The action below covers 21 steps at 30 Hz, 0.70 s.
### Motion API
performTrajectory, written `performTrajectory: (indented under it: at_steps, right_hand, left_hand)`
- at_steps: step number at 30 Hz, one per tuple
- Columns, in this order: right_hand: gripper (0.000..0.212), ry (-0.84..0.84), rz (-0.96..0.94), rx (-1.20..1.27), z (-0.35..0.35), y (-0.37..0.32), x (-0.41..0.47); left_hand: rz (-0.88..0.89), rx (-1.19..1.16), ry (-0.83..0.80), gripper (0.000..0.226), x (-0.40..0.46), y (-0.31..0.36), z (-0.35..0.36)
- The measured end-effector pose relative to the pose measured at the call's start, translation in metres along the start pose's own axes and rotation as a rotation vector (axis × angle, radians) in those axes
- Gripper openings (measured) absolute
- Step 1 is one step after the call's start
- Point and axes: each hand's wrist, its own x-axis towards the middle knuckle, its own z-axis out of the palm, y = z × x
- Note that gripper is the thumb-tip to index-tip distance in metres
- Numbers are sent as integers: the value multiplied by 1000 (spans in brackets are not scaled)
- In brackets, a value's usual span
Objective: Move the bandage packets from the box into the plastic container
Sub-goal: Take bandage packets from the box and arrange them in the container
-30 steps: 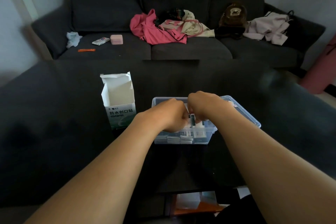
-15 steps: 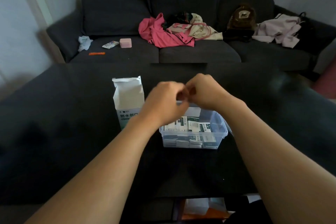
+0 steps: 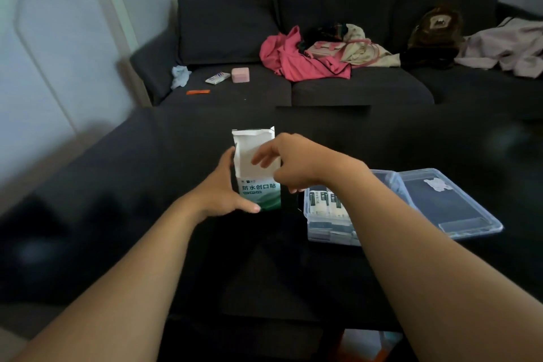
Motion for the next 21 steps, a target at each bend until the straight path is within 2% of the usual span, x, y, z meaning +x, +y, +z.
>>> performTrajectory:
  at_steps: [3, 5, 8, 13, 18, 21]
  right_hand:
    - [74, -59, 61, -107, 1, 2, 0]
    - [80, -79, 86, -166, -1, 3, 1]
    - [95, -109, 66, -160, -3, 3, 0]
    - [87, -224, 123, -89, 0, -7, 2]
    - [77, -274, 190, -42, 0, -15, 2]
    - [83, -321, 202, -39, 5, -17, 0]
  left_hand:
    - [162, 12, 142, 77, 3, 5, 10]
    - [332, 72, 300, 62, 3, 12, 9]
    - [520, 162, 414, 63, 8, 12, 2]
    - [655, 236, 464, 57, 9, 15, -2]
    - [685, 270, 433, 62, 8, 19, -2]
    - [688, 301, 395, 60, 9, 21, -1]
